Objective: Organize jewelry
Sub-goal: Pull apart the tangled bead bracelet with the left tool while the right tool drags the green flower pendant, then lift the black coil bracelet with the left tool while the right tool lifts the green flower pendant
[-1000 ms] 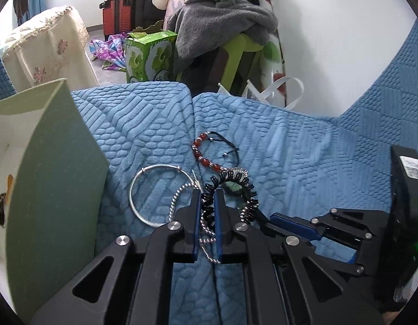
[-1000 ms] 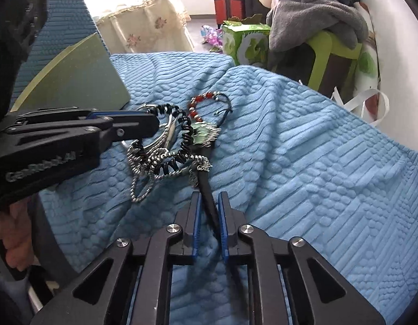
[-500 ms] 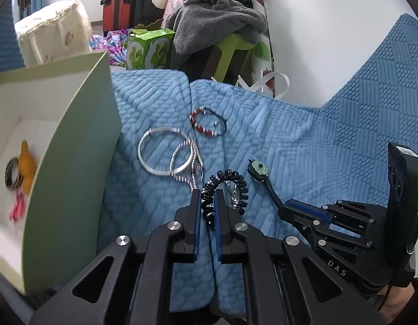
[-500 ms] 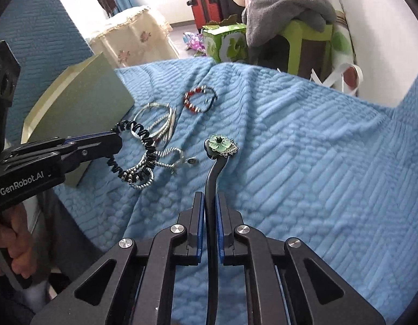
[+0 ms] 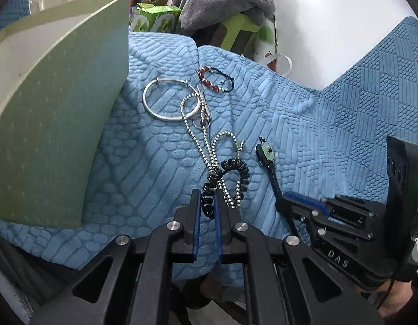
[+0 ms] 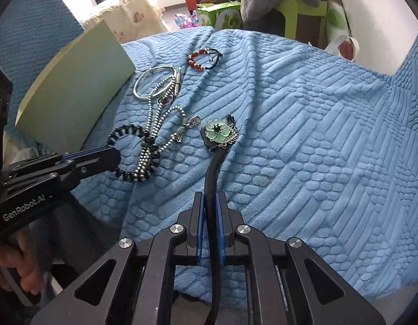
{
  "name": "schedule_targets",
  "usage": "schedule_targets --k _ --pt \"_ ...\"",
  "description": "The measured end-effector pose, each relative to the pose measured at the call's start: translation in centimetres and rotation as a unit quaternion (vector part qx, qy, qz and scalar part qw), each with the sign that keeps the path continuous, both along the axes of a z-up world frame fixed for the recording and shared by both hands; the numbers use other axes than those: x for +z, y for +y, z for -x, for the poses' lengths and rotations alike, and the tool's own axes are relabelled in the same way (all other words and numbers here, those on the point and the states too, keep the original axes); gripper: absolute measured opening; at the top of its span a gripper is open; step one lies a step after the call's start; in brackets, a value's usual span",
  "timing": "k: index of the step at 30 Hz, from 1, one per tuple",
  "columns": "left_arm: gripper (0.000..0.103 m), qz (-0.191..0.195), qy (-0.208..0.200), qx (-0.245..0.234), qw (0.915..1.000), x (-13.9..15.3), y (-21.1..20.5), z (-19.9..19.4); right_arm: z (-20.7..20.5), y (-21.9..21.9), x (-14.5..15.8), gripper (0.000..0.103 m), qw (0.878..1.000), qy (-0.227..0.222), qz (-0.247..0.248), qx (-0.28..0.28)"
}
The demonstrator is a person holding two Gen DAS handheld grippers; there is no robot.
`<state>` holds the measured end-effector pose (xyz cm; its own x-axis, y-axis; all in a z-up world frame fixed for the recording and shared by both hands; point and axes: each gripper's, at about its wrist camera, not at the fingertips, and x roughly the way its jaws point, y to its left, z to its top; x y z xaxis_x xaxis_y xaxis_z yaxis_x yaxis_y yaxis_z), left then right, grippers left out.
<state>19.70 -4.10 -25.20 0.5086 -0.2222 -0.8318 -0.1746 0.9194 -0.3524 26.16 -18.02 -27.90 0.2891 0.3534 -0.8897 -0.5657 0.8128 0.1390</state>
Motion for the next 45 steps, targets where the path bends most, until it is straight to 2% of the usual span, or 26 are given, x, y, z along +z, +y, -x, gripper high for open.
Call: schedule_targets --k 1,3,5,10,16,19,22,26,27,29,30,34,39,45 --pt "0.013 -0.004 0.003 0.002 1.0000 -0.1 0.0 0.1 -0.2 0.0 0.1 0.012 1.000 -0.002 -0.002 -0.001" --pt "0.030 -0.005 0.003 0.001 1.0000 -0.1 0.1 0.2 -0.4 0.0 0.2 0.022 1.000 -0.006 -0.003 -0.006" --pt "0.039 -0.012 -0.001 0.001 0.9999 -0.1 0.0 0.2 -0.5 0.1 0.2 0.024 1.000 -0.008 -0.006 -0.007" --pt "0.039 -0.034 -0.013 -0.009 0.9993 0.0 -0.2 0.1 -1.0 0.3 -0.2 0.024 1.000 -0.008 0.001 -0.007" --pt "0.039 -0.060 -0.010 0.002 0.9982 -0.5 0.5 -0.1 -1.1 1.1 -0.2 0.024 1.000 -0.018 0.005 0.005" --pt "0.037 -0.070 -0.008 -0.006 0.9975 -0.9 0.5 -0.3 -0.8 1.6 -0.3 0.020 0.999 -0.026 0.012 0.014" --pt "0.030 -0.114 -0.010 -0.011 0.9934 -1.0 -0.1 -0.6 -0.4 2.1 -0.4 0.018 0.998 -0.041 0.030 0.023" --pt "0.027 -0.143 -0.022 -0.022 0.9892 -1.2 -1.0 -0.7 0.0 2.5 -0.5 0.018 0.997 -0.056 0.046 0.027" --pt "0.021 -0.151 -0.026 -0.025 0.9879 -1.2 -1.3 -0.8 0.1 2.6 -0.5 0.017 0.997 -0.057 0.046 0.029" --pt "0.011 -0.158 -0.027 -0.036 0.9864 -1.1 -1.7 -1.0 0.0 2.4 -0.6 0.009 0.997 -0.053 0.042 0.023" --pt "0.010 -0.160 -0.025 -0.039 0.9859 -1.1 -1.9 -1.1 -0.1 2.3 -0.5 0.008 0.998 -0.050 0.040 0.019" --pt "0.009 -0.134 -0.025 -0.034 0.9901 -0.3 -1.2 -1.3 -0.1 2.1 0.3 0.007 0.998 -0.058 0.036 0.008" --pt "0.008 -0.093 -0.049 -0.024 0.9942 3.0 0.0 -1.1 0.0 1.4 2.7 0.007 0.997 -0.070 0.012 -0.013" --pt "0.008 -0.090 -0.094 -0.039 0.9908 8.3 -0.6 -1.2 0.1 1.1 5.6 0.007 0.995 -0.089 0.000 -0.035"
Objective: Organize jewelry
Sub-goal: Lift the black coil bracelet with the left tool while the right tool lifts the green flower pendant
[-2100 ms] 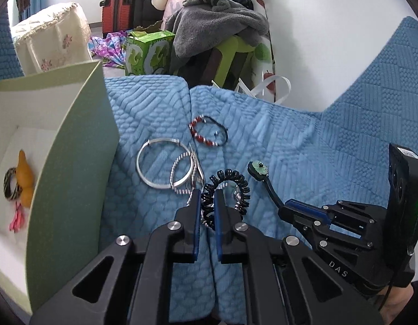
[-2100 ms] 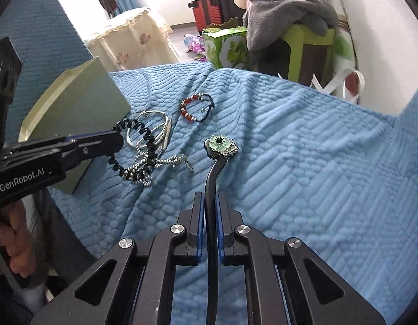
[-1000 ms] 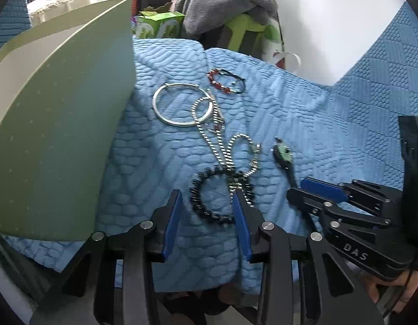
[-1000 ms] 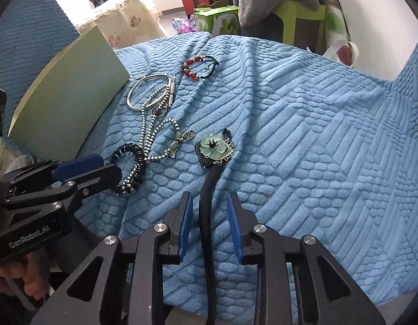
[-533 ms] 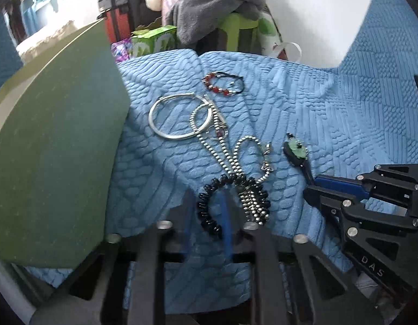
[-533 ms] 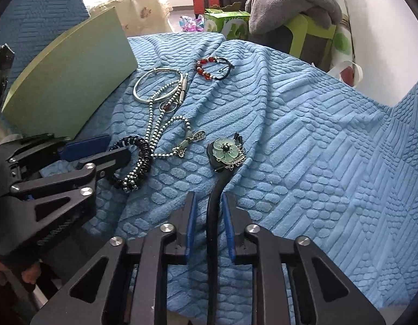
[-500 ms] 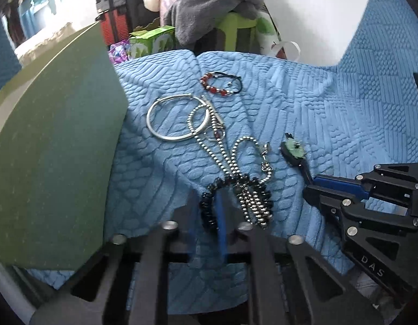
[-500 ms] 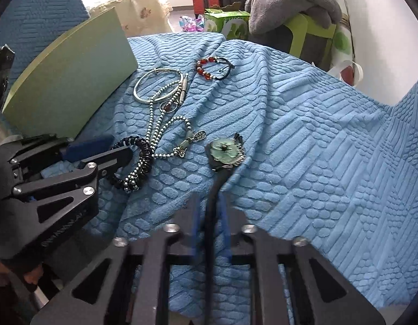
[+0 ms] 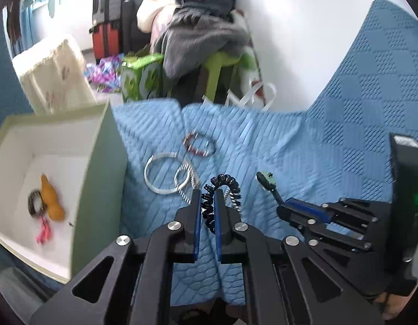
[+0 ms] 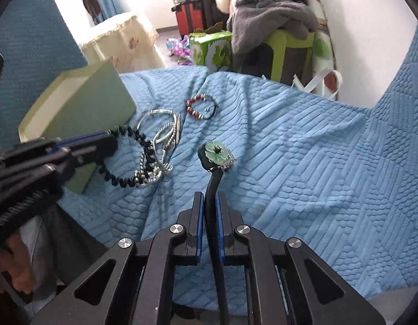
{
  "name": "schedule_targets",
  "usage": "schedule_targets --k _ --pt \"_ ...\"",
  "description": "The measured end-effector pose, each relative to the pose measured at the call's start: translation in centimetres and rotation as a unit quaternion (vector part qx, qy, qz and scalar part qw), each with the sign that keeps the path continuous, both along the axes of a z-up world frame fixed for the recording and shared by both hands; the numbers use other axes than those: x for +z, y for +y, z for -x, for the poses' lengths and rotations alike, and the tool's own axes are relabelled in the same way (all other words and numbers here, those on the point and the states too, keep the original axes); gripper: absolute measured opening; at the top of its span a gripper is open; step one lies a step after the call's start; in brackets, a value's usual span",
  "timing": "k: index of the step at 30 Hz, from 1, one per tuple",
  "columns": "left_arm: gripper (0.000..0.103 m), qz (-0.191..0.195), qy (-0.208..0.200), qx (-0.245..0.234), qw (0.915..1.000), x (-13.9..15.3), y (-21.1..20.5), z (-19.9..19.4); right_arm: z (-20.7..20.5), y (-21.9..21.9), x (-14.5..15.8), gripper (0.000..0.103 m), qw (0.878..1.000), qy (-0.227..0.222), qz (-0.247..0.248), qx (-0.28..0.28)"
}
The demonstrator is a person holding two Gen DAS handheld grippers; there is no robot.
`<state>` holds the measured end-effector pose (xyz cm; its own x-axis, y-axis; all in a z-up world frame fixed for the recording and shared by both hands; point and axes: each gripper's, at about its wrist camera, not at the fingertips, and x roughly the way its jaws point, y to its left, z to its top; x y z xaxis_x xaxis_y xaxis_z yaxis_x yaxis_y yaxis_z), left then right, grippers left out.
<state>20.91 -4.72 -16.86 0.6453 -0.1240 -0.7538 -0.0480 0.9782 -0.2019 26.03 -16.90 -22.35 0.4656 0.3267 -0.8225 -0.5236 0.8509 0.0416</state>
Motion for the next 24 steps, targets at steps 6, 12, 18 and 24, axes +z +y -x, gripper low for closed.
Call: schedule_targets --k 6,12,18,24 --pt "0.008 0.000 -0.031 -0.008 0.9995 4.2 0.4 -0.3 -0.4 -0.7 4.1 0.007 0.999 -0.025 -0.020 -0.021" --pt "0.008 -0.006 -0.067 -0.010 0.9977 8.1 1.6 -0.3 -0.3 -0.6 8.0 0.007 0.998 -0.044 -0.042 -0.031" --pt "0.008 -0.021 -0.107 -0.012 0.9939 12.3 2.7 0.5 -0.1 0.3 9.9 0.007 0.997 -0.050 -0.049 -0.032" --pt "0.008 -0.057 -0.142 -0.014 0.9882 15.8 3.6 0.9 0.5 1.4 12.9 0.007 0.995 -0.067 -0.066 -0.030"
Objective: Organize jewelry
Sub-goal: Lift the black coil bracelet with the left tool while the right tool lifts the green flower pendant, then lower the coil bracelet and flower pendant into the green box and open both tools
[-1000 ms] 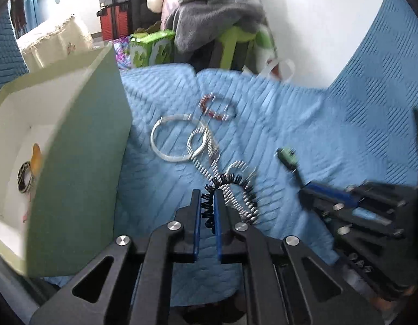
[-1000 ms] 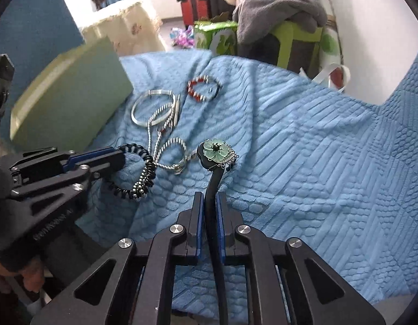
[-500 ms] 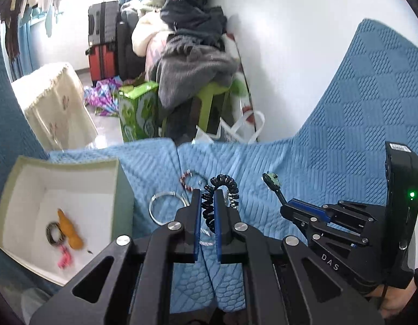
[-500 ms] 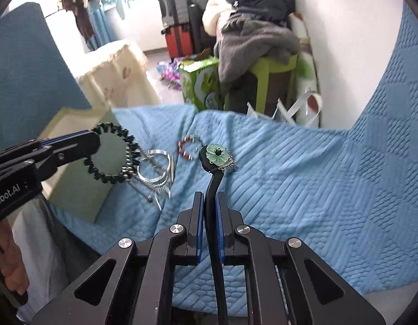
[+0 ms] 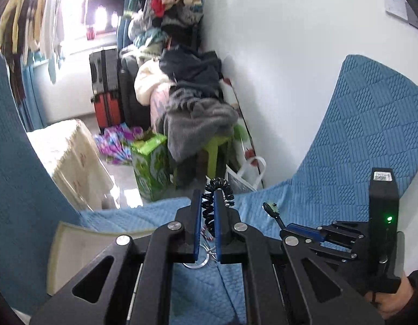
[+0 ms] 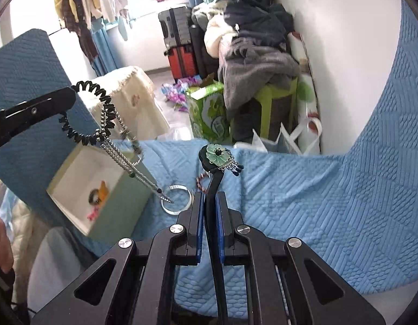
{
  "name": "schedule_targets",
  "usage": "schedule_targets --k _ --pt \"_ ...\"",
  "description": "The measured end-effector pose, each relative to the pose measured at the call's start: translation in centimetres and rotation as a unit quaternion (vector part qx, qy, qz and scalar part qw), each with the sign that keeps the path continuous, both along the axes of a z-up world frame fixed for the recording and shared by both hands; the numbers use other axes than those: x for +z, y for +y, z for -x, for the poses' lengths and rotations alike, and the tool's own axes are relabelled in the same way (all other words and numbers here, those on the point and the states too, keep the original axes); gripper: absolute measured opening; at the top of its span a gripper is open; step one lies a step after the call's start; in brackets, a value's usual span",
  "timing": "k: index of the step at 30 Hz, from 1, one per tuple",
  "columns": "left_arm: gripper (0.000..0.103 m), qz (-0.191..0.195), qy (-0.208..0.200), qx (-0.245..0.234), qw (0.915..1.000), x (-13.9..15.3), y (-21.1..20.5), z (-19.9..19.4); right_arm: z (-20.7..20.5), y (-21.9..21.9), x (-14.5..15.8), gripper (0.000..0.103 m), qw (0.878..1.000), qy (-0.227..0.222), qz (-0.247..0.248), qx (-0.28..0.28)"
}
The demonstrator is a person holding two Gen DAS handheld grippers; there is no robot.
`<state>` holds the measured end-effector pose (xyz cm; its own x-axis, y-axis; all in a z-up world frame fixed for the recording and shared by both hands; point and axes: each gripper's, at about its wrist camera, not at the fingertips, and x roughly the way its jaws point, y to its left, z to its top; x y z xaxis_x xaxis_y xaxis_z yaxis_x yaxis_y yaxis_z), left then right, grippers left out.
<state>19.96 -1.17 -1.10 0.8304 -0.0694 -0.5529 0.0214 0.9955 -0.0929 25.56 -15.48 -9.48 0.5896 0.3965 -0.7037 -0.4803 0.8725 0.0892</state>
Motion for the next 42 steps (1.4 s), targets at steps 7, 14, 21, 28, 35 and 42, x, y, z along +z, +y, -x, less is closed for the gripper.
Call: schedule_targets --k 7,14,21,28,35,42 --pt "0.008 0.001 -0.024 -0.001 0.9997 2.3 1.7 0.7 0.9 1.8 4.1 0.007 0.999 -0.032 -0.005 0.010" --pt "0.008 0.002 -0.028 0.003 0.9996 2.2 3.1 1.7 1.4 3.7 3.7 0.007 1.000 -0.023 -0.007 0.018" --pt "0.008 0.010 -0.028 0.022 0.9993 2.2 6.5 3.0 2.1 6.9 4.6 0.007 0.999 -0.024 -0.015 0.039" --pt "0.008 0.017 -0.027 0.046 0.9984 2.3 10.7 4.2 3.1 11.5 6.6 0.007 0.997 -0.041 -0.022 0.067" --pt "0.008 0.051 -0.004 0.075 0.9959 -0.7 15.0 5.1 3.2 16.1 5.0 0.007 0.997 -0.034 -0.026 0.071" --pt "0.008 0.081 0.037 0.089 0.9921 -5.6 17.3 5.2 2.9 18.9 0.1 0.007 0.998 0.002 -0.016 0.066"
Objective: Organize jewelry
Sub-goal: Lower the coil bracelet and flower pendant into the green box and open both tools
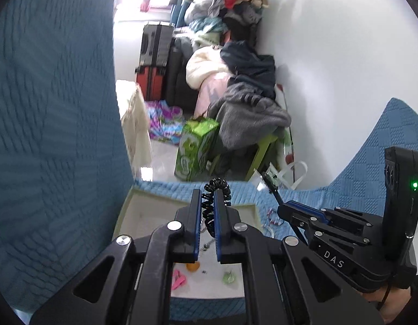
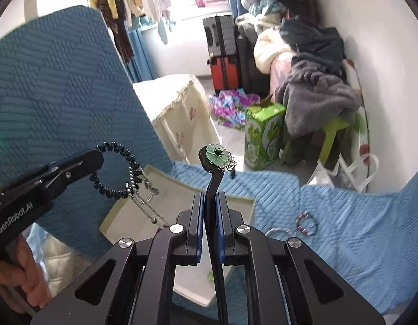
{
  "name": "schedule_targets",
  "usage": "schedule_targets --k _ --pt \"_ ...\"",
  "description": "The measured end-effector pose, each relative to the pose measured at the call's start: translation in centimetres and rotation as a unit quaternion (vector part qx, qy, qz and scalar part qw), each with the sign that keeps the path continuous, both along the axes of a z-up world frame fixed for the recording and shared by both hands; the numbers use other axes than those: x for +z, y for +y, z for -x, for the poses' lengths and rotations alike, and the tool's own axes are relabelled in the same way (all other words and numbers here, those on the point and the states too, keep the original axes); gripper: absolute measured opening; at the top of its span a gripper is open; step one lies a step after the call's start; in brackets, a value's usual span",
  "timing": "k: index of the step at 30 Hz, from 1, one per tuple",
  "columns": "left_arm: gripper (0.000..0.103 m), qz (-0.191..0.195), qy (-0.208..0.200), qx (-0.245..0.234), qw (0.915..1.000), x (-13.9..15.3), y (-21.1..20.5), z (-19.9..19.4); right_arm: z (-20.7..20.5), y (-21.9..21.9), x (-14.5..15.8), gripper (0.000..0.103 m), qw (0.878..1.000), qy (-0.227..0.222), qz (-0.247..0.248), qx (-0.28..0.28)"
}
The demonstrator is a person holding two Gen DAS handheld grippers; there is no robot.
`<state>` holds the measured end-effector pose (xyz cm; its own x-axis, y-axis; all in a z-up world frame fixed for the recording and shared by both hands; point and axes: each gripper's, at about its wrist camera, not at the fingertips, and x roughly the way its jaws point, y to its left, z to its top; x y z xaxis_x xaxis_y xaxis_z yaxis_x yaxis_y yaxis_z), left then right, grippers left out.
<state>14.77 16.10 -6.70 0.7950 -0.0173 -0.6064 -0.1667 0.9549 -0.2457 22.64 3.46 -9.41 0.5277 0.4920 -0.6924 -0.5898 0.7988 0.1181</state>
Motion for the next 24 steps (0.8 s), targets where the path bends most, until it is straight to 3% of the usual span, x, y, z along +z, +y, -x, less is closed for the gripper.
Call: schedule_targets --k 7,15,19,24 --pt "0.008 0.031 0.047 -0.002 0.9984 -5.1 1.1 -0.6 -0.1 1.0 -4.4 0.007 0.999 0.032 0.021 -0.010" --pt "0.008 0.064 0.091 -0.012 0.9938 -9.0 0.7 -0.7 0.1 1.4 -8.6 0.007 0.997 0.072 0.039 -0.014" --pt "0.008 0.069 0.100 -0.015 0.9924 -9.6 0.4 -0.7 0.0 1.1 -9.2 0.007 0.995 0.089 0.034 -0.011" --pt "0.010 0.075 0.069 -0.003 0.9948 -7.8 0.4 -0.5 0.1 0.4 -7.3 0.009 0.997 0.082 0.008 -0.001"
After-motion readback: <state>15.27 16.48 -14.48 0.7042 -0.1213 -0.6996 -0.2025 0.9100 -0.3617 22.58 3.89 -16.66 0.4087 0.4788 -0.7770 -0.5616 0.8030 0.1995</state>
